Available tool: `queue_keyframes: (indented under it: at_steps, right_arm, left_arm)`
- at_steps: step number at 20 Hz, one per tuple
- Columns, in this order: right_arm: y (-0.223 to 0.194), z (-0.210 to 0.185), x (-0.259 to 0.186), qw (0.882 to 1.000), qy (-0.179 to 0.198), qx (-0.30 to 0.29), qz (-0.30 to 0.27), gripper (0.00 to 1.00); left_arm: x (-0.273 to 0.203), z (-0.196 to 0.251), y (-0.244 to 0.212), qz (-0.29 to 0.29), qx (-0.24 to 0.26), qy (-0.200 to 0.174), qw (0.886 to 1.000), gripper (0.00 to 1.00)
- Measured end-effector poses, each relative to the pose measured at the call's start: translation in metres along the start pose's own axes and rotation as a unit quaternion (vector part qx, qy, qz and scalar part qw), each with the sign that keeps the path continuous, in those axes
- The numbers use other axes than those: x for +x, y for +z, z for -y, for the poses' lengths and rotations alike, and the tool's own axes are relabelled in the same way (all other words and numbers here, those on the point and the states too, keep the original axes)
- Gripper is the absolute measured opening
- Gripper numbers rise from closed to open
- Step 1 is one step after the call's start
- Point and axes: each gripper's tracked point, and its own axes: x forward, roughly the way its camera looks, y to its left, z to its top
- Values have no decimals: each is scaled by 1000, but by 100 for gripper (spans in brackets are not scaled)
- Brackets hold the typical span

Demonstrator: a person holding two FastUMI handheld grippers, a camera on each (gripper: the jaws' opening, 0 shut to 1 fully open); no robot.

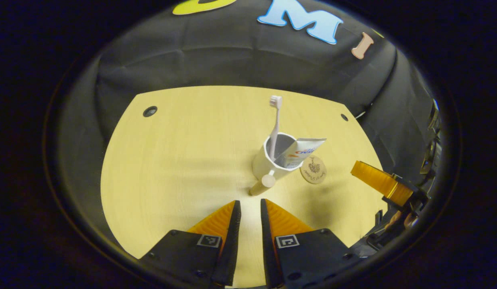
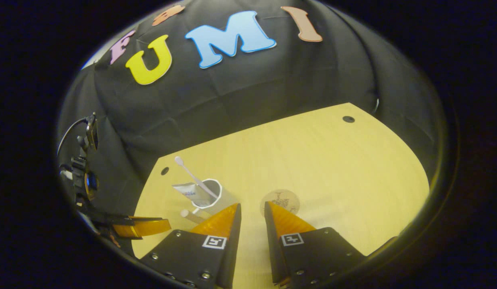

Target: Put the toothbrush and toothpaste on the desktop into the cup, then pick up the cup and place it on the coaster on the desktop.

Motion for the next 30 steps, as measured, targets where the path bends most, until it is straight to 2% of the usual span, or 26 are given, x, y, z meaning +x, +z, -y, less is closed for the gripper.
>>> queue_keyframes:
  at_steps: [3, 7, 8, 9, 11, 16, 30]
  right_arm:
    - [0, 26, -9, 999, -26, 24, 9, 35]
    - [-1, 51, -16, 997, -52, 53, 17, 35]
    - [-2, 56, -17, 996, -57, 59, 19, 35]
    - [-2, 60, -18, 996, -63, 64, 21, 35]
    - [-1, 67, -19, 994, -71, 73, 24, 35]
    - [0, 80, -22, 991, -91, 92, 30, 35]
    - [-4, 95, -12, 987, -112, 116, 22, 35]
  left_arm:
    - [6, 6, 5, -14, 33, -5, 999, 41]
    - [20, 6, 17, -35, 96, 14, 995, 39]
    - [25, 7, 20, -40, 111, 17, 993, 41]
    - [29, 9, 21, -45, 122, 16, 991, 36]
    - [33, 16, 22, -55, 138, 12, 989, 41]
    - [46, 22, 23, -74, 159, 11, 984, 37]
    - [84, 17, 12, -149, 187, 15, 971, 41]
